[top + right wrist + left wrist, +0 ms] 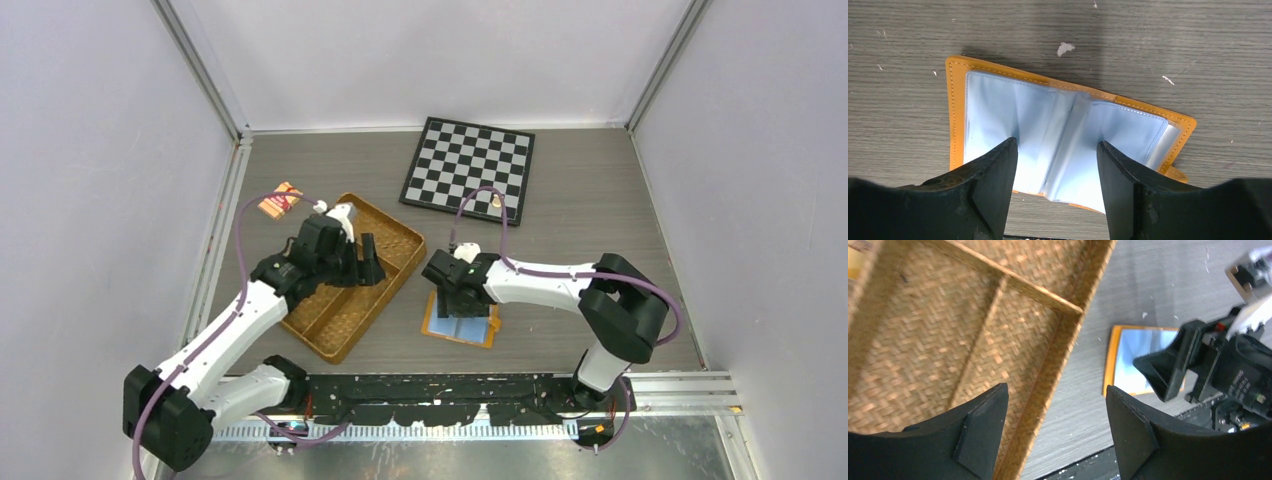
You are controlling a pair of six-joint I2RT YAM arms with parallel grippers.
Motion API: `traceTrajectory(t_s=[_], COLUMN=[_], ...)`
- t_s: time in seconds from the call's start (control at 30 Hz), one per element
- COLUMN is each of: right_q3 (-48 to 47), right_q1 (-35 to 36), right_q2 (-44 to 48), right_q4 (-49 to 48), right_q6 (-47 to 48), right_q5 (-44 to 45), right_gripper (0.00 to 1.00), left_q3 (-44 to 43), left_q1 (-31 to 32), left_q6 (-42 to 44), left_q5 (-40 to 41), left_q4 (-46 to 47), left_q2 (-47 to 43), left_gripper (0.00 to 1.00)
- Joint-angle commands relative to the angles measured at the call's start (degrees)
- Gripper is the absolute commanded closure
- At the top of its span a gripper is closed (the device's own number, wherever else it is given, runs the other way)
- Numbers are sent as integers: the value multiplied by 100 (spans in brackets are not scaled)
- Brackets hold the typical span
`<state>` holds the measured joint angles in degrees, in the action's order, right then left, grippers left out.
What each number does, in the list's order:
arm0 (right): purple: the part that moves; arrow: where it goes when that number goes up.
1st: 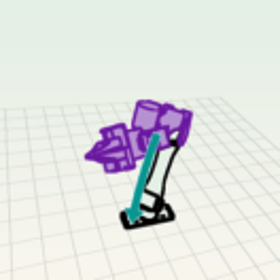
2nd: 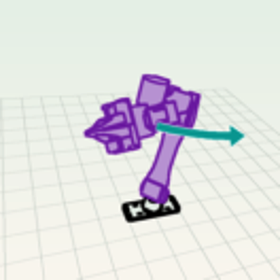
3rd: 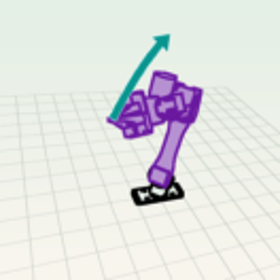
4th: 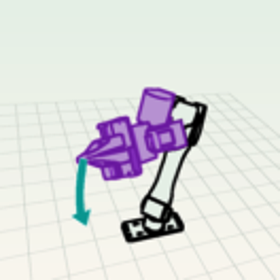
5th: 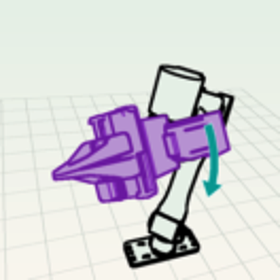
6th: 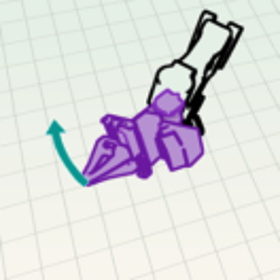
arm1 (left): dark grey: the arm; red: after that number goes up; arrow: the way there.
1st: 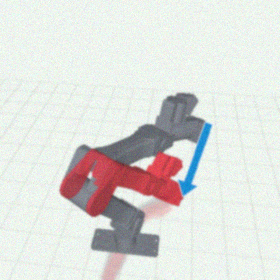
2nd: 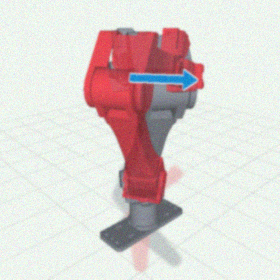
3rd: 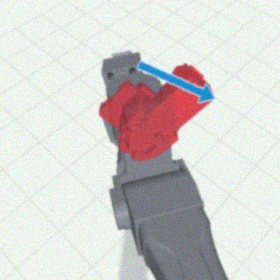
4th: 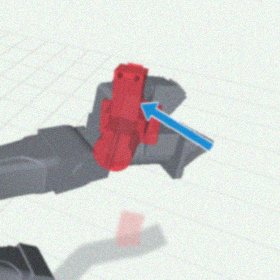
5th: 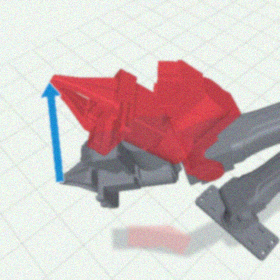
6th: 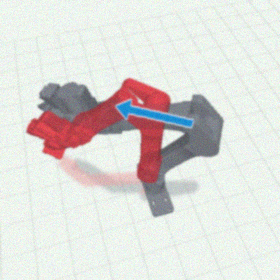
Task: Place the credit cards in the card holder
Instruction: Move the storage box to the center of the board.
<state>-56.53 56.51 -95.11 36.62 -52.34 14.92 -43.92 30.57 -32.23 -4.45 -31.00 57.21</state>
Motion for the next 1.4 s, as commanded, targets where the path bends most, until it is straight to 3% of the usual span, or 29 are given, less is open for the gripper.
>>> traceTrajectory(t_s=[0.0,0.3,0.6,0.93,1.37], right_q3=[135,-272,-290,19,117], right_q1=[17,16,-25,-281,-515], right_q2=[165,835,1259,1479,1556], right_q4=[24,420,352,-151,-278], right_q6=[-109,363,644,971,1067], right_q5=[0,80,150,-365,-638], right_gripper=[35,27,24,24,24], left_q3=[-586,-1348,-2623,-3047,-3413], left_q1=[-588,-2012,-2480,-2745,-2919], left_q6=[931,1519,3112,4604,4859], left_q5=[-254,-653,327,-116,-221], left_q4=[-511,-743,-1560,-1112,-904], left_q2=[212,775,1894,3250,4357], left_gripper=[25,19,14,12,12])
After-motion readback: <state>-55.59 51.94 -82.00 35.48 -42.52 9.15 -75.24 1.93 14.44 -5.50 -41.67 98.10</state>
